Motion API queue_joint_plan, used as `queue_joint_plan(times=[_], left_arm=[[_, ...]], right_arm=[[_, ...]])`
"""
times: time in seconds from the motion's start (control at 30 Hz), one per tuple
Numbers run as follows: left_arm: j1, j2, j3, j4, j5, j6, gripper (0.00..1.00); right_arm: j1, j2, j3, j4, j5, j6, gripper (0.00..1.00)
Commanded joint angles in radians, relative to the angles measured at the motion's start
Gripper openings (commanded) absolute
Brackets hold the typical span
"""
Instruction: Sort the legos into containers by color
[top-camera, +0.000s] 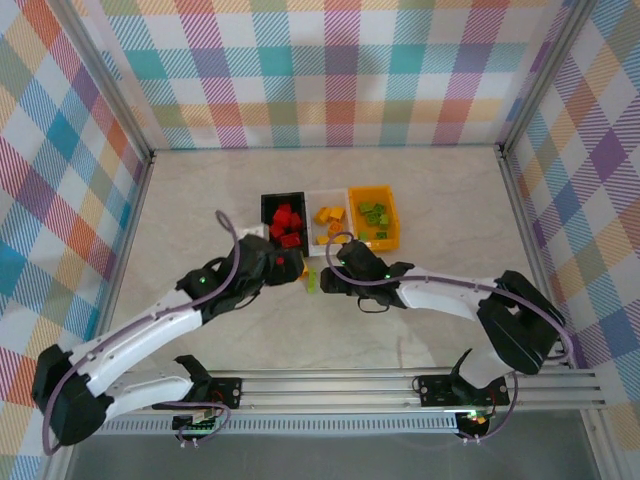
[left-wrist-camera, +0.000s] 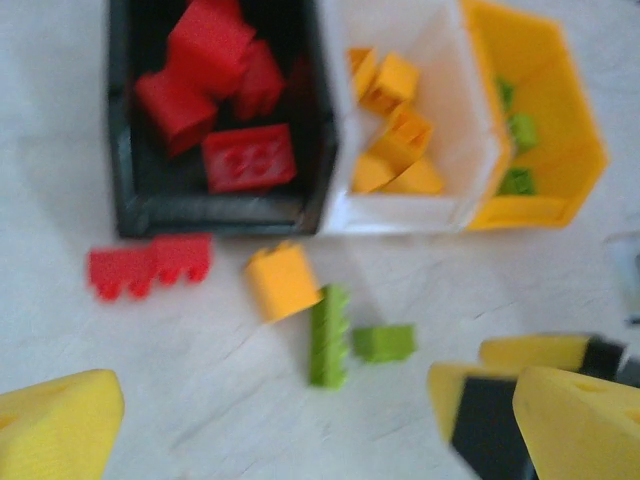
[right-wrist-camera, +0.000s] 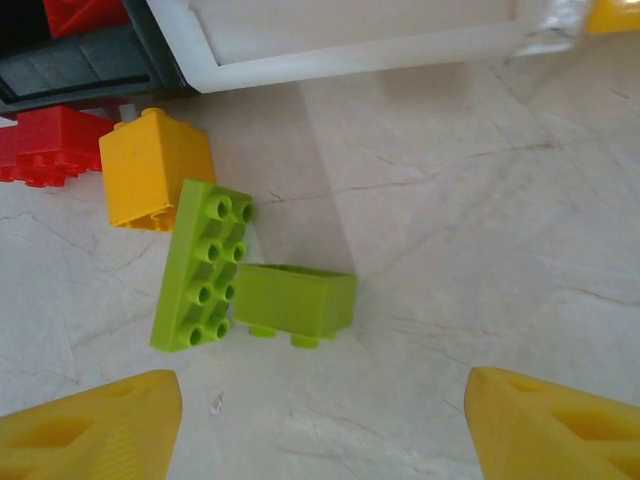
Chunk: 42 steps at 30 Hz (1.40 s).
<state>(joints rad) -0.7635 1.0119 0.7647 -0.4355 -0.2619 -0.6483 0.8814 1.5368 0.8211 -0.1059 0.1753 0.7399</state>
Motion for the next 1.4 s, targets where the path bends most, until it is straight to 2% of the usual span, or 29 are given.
queue_joint_plan(times=[0.0, 0.2, 0.4, 0.67, 0.93, 1.07, 1.2, 1.37], left_arm=[[-0.002, -0.09, -0.089, -0.051, -0.029, -0.078, 1.0], [-0.003, -0.165, -0.156, -0.11, -0.069, -0.113, 1.0], [-0.003, -0.194, -0.163, -0.124, -0.084, -0.108, 1.0], [-0.002, -0.177, -0.156, -0.093, -0.053, -0.088, 1.0], [-0.002, -0.105, -0.146, -0.064, -0.036, -0.063, 1.0], [-0.002, -0.073, -0.144, -0.036, -0.009, -0.044, 1.0], [-0.008, -0.033, -0.135, -0.016, 0.017, -0.022, 1.0], [-0.02, 0.009, -0.133, 0.008, 0.034, -0.003, 1.0]], right_arm=[[0.02, 0.066, 0.067, -0.018, 0.037, -0.025, 0.74], [0.033, 0.178, 0.148, -0.073, 0.068, -0.025, 0.67], [0.033, 0.239, 0.192, -0.099, 0.092, -0.027, 0.52], [0.033, 0.178, 0.15, -0.079, 0.115, -0.031, 0.32], [0.017, -0.042, 0.129, -0.145, 0.192, -0.075, 0.3], [-0.052, -0.102, 0.164, -0.212, 0.201, -0.088, 0.3], [-0.176, -0.087, 0.214, -0.254, 0.178, -0.102, 0.3], [-0.286, 0.044, 0.34, -0.28, 0.143, -0.148, 0.31]])
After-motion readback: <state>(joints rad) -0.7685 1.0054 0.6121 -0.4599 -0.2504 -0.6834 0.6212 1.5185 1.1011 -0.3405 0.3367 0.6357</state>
